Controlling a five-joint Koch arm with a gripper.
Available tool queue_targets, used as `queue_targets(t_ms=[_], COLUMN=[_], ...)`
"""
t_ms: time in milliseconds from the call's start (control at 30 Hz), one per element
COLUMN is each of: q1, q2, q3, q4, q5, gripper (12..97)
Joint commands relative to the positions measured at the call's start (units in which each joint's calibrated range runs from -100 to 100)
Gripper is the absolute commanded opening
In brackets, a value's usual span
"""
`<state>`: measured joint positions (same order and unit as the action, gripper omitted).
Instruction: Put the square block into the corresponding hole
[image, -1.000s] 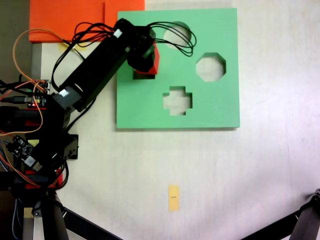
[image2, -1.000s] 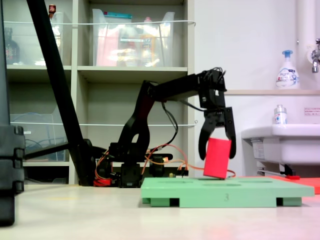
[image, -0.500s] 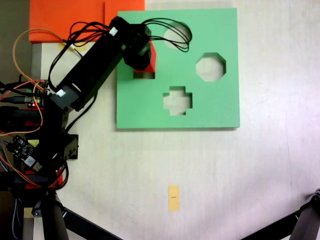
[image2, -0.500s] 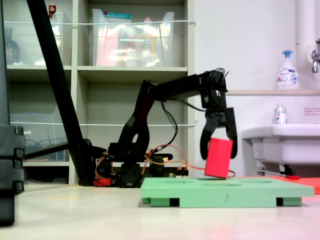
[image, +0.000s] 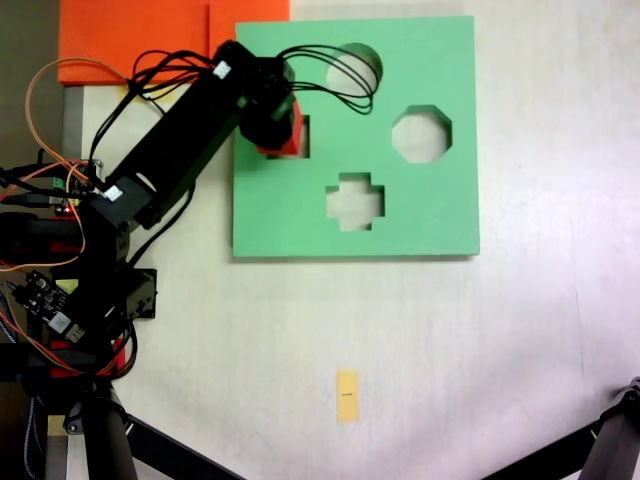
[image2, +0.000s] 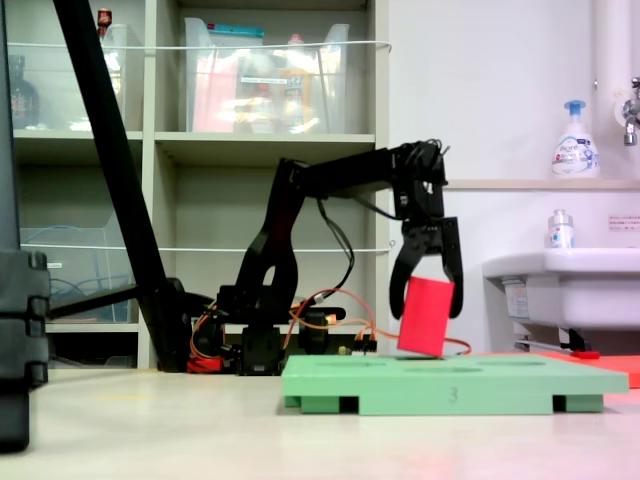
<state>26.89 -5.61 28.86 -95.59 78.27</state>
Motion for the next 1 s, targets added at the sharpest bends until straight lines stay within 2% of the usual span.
queue_targets(t_ms=[0, 967], q1=[-0.7, 1.6], q2=[-1.5, 16.9], q3=[0.9, 10.7], q4=[-4.4, -4.4], q5=[-1.2, -2.0], gripper=[24.0, 24.1])
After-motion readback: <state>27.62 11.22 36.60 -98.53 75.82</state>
